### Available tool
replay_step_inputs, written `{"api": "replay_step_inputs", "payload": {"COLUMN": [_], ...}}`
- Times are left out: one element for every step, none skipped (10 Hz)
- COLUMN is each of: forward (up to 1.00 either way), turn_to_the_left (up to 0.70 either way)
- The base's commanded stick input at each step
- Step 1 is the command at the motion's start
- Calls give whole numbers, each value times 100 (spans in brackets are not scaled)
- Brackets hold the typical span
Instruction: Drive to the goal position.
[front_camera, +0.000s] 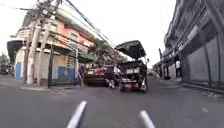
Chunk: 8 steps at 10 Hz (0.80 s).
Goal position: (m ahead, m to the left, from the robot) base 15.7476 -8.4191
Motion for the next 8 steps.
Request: {"api": "replay_step_inputs", "payload": {"forward": [100, 100, 100, 100, 100, 100, 100, 100], "turn_to_the_left": [0, -3, -13, -40, -40, -40, -40, -40]}}
